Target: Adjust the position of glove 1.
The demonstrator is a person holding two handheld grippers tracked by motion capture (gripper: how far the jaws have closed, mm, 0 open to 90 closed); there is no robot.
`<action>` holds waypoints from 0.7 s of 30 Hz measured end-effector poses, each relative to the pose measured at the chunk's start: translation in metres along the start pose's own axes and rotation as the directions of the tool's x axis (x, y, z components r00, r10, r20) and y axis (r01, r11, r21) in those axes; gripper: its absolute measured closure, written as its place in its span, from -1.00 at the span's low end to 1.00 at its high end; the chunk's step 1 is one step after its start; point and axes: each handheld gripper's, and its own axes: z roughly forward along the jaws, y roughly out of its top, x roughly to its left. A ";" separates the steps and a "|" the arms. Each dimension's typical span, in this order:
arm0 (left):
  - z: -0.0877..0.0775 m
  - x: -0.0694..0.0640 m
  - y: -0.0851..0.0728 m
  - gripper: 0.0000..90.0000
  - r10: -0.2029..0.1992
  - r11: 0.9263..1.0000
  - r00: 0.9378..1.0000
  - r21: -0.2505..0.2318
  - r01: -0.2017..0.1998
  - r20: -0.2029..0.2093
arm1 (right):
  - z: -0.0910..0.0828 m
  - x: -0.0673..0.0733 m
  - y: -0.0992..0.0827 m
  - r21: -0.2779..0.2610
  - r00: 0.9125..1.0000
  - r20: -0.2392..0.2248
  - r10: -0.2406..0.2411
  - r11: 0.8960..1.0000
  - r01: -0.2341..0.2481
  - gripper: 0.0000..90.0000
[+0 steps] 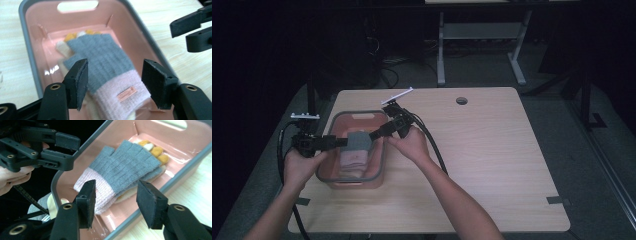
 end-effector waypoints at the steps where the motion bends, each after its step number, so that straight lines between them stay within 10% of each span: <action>1: 0.000 -0.001 0.001 -0.18 -0.003 1.000 1.000 -0.007 0.003 0.006 | -0.003 -0.001 0.000 -0.010 1.000 -0.005 0.003 1.000 -0.003 0.07; 21: 0.010 -0.038 0.017 -0.30 0.040 0.998 0.994 -0.042 -0.036 0.102 | -0.054 -0.029 -0.022 -0.098 0.998 0.023 0.065 0.993 -0.063 -0.13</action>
